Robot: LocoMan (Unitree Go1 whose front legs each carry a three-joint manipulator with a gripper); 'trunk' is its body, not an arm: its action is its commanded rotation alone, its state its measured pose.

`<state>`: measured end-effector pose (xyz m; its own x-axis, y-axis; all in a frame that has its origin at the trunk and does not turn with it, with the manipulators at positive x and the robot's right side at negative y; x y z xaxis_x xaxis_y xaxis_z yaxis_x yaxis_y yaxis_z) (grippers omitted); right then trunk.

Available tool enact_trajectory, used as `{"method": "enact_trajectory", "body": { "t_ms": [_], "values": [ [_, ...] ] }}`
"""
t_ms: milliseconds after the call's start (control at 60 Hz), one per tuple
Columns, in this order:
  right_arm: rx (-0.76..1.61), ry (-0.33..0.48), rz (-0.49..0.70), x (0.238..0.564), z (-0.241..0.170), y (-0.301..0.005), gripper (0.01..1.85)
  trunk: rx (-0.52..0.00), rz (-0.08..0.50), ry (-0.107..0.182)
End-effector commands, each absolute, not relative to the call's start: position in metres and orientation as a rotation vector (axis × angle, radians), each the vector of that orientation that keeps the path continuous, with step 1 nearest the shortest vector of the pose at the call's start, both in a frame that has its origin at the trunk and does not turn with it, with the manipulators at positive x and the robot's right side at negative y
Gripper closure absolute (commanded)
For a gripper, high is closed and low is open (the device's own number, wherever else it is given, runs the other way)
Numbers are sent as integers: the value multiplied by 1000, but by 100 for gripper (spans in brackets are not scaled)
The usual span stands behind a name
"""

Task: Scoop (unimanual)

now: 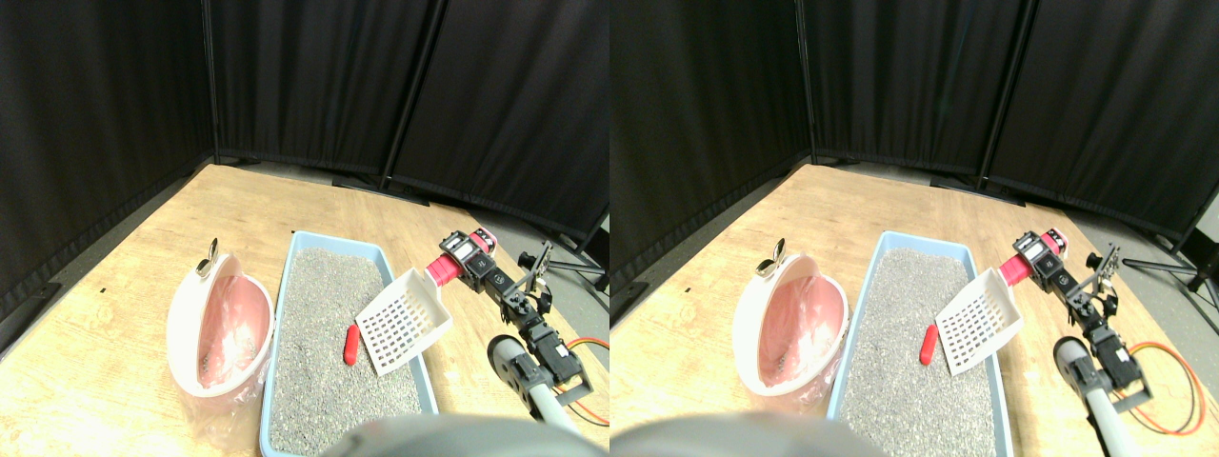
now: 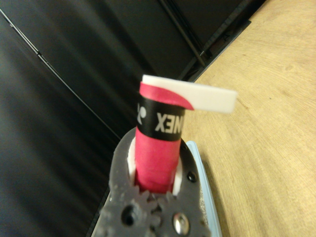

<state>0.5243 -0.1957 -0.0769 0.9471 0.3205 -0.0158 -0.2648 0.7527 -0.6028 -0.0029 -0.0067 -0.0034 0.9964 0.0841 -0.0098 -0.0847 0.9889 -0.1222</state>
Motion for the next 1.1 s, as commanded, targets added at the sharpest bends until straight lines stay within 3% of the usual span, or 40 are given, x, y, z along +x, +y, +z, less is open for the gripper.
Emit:
{"method": "enact_trajectory", "body": {
  "t_ms": [17,67,83,317,583,1100],
  "values": [
    [-681,-149,318,525,-64,-188,180,-152,97,19],
    [-679,-145,314,526,-63,-191,172,-154,86,23],
    [-688,-150,317,526,-63,-191,180,-154,84,21],
    [-725,-152,310,528,-55,-199,180,-155,80,21],
    [-757,-194,390,525,-60,-195,180,-161,60,20],
    [-783,-140,403,533,-73,-193,180,-161,63,25]
  ]
}}
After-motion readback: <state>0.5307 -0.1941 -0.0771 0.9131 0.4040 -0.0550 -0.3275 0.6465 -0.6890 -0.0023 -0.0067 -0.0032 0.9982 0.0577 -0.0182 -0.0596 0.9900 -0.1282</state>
